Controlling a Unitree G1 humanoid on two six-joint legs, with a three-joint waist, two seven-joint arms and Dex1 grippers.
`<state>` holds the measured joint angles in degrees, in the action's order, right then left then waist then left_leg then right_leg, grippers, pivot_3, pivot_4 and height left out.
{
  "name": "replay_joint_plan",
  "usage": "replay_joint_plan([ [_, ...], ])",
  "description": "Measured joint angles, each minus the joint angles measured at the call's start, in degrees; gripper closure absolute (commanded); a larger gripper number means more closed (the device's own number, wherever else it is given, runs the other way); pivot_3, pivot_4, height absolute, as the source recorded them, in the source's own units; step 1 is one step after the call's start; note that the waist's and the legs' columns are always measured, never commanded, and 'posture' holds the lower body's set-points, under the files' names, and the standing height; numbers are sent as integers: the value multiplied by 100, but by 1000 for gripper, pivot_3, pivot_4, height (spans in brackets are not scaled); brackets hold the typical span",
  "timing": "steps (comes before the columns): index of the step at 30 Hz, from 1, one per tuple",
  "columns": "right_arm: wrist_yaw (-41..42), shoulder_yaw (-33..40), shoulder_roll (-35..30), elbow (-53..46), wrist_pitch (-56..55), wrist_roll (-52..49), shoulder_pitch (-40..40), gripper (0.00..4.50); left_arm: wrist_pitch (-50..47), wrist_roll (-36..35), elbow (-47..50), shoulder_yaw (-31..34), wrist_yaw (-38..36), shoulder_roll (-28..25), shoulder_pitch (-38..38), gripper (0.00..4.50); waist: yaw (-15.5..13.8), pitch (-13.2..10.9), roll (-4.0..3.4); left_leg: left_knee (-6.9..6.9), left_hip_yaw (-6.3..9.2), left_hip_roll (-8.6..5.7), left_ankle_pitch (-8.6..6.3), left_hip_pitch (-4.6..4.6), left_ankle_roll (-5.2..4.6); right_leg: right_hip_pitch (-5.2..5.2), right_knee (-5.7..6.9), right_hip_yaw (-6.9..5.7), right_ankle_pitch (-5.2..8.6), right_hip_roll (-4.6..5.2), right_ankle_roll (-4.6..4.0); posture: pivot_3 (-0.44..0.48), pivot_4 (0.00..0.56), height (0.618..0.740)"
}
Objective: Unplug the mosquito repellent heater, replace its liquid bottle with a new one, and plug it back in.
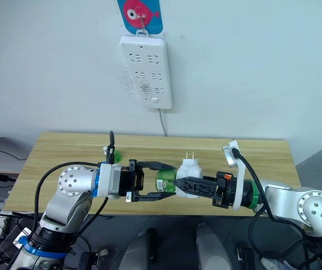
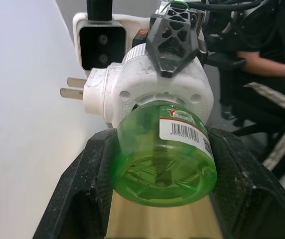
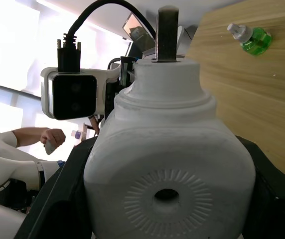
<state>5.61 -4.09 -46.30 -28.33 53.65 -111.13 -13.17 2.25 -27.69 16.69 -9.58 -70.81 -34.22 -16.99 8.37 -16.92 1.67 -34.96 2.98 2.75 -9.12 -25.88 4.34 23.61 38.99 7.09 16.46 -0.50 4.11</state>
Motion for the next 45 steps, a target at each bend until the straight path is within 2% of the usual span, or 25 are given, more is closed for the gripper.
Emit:
replay_joint_plan([
  [2, 19, -15, -6, -6, 24, 4, 1, 1456, -1118, -458, 221, -74, 66, -351, -247, 2187, 10, 0, 0, 0, 3, 0, 0, 1, 0, 0, 2, -1, 0, -1, 0, -253, 291, 740],
  [4, 59, -29, -14, -7, 49, 24, -82, 1456, -3316, -1734, 216, -177, 257, -827, -870, 2187, 15, -4, 0, -3, 12, 0, 1, -2, -1, 0, 4, -6, 1, -3, 0, -255, 292, 740],
  [5, 106, -18, -30, -13, 60, 24, -110, 1456, -4312, -2335, 75, -171, 391, -927, -1198, 2187, 18, -4, 0, -3, 11, -2, 1, 1, -1, -5, 3, -5, 1, -2, 0, -259, 293, 740],
  [9, 243, -2, -58, -45, 61, 25, -141, 1457, -6569, -3552, -555, -171, 638, -969, -2025, 2187, 67, -6, 2, 2, 10, -4, -1, -2, -3, -2, -3, -7, 2, -3, 1, -262, 294, 740],
  [11, 306, -2, -64, -93, 59, 21, -140, 1457, -7248, -3879, -769, -169, 707, -970, -2301, 2187, 96, -6, 2, 9, 17, -1, -2, -2, -5, 2, 1, -13, 2, -7, 2, -267, 295, 740],
  [15, 328, 8, -109, -206, 63, 23, -71, 1457, -7984, -4207, -960, -99, 870, -980, -2468, 2187, 116, -6, 1, 11, 23, 7, -4, -2, -8, 5, 4, -15, 2, -15, 3, -270, 295, 740],
  [18, 298, 120, -329, -78, 64, 104, 104, 1457, -8392, -4231, -1285, 271, 970, -1258, -2467, 2187, 124, -8, 1, 11, 21, 8, -4, -3, -8, 12, 6, -13, 2, -17, 2, -269, 293, 740],
  [23, 297, 105, -327, -74, 74, 190, 120, 1457, -8790, -4427, -1280, 573, 1085, -1206, -2488, 2187, 104, -8, 1, 8, 12, 3, -3, -3, -7, 9, 3, -6, 2, -12, 3, -267, 292, 740],
  [27, 303, 111, -335, -70, 75, 256, 134, 1457, -8615, -4297, -883, 666, 1027, -1358, -2133, 2187, 102, -8, 1, 9, 9, 4, -4, -3, -7, 10, 2, -2, 2, -10, 2, -271, 290, 740],
  [31, 205, 129, -479, 139, 80, 1104, 194, 1457, -7783, -3663, -496, 678, 924, -1475, -1541, 2187, 96, -7, 1, 9, 5, 5, -3, -1, -7, 13, 5, -1, 2, -10, 2, -272, 290, 740],
  [35, -214, -202, -563, 731, 75, 3092, -29, 1457, -6241, -2481, -307, 682, 1071, -1312, -927, 2187, 98, -7, 3, 5, -16, -2, -3, -3, -6, 17, -3, 15, 1, -1, 0, -264, 288, 740],
  [38, -241, -942, -623, 1516, -141, 5249, -329, 1457, -4710, -1304, -153, 344, 1032, -1158, -355, 2187, 99, -7, 2, 7, -39, -7, -3, -9, -6, 34, -3, 28, 0, 10, 1, -256, 286, 740],
  [42, 138, -1184, -491, 2081, -199, 6413, -648, 1457, -3489, -437, -139, 0, 754, -1137, -51, 2187, 93, -7, 2, 10, -38, -3, -3, -17, -6, 45, 6, 27, -2, 6, 3, -246, 289, 740],
  [45, 395, -1326, -317, 2463, -41, 7048, -883, 1457, -2901, -40, -159, -107, 602, -1097, -14, 2187, 94, -7, 2, 11, -38, -3, -3, -17, -6, 44, 5, 28, -2, 6, 3, -239, 292, 740],
])
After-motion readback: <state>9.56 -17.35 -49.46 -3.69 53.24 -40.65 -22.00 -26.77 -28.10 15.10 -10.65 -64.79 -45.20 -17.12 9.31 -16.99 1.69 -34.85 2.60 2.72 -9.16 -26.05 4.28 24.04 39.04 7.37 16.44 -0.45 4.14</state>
